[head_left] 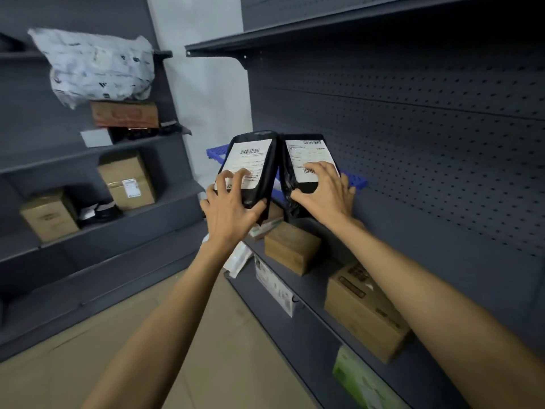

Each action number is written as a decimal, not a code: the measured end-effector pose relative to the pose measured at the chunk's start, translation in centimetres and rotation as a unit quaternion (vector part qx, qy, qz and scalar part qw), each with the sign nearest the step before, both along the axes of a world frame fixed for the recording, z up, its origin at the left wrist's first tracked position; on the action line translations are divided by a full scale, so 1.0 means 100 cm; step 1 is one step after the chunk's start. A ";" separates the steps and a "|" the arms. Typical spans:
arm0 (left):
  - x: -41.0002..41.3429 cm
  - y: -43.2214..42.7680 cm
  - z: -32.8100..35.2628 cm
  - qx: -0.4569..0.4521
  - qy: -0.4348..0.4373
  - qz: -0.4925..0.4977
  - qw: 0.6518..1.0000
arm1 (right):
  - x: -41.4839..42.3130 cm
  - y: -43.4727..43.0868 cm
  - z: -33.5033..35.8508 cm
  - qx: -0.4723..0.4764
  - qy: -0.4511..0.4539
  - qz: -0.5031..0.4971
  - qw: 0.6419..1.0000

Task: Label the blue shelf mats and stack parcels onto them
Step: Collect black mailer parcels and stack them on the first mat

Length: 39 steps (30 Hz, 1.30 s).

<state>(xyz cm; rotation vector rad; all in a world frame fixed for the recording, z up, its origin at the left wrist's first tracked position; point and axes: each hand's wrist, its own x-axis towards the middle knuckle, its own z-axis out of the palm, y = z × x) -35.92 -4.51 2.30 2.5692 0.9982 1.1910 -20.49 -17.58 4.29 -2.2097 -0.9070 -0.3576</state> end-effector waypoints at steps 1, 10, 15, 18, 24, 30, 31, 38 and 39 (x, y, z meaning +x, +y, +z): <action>-0.006 0.021 0.003 0.004 -0.001 0.003 1.000 | -0.004 0.023 0.001 0.004 -0.002 0.004 1.000; 0.001 0.185 0.014 0.016 -0.009 0.024 1.000 | 0.012 0.188 0.015 0.014 -0.010 0.036 0.999; 0.045 0.259 0.012 0.010 -0.005 0.025 1.000 | 0.057 0.264 0.010 0.016 -0.005 0.037 0.999; 0.080 0.308 0.013 -0.003 -0.004 0.025 1.000 | 0.097 0.312 0.011 0.006 -0.002 0.046 0.999; 0.165 0.408 0.029 -0.014 -0.003 0.011 1.000 | 0.193 0.403 0.025 -0.006 0.003 0.058 0.998; 0.229 0.482 0.018 -0.021 0.022 -0.011 0.999 | 0.251 0.469 0.013 -0.031 0.029 0.039 0.998; 0.236 0.493 0.014 -0.021 0.031 -0.017 0.999 | 0.257 0.477 0.007 -0.039 0.033 0.035 0.998; 0.292 0.550 -0.003 -0.030 0.087 -0.092 0.991 | 0.293 0.503 -0.016 -0.095 0.057 -0.043 0.993; 0.299 0.557 -0.005 -0.029 0.091 -0.107 0.990 | 0.295 0.505 -0.018 -0.097 0.059 -0.059 0.992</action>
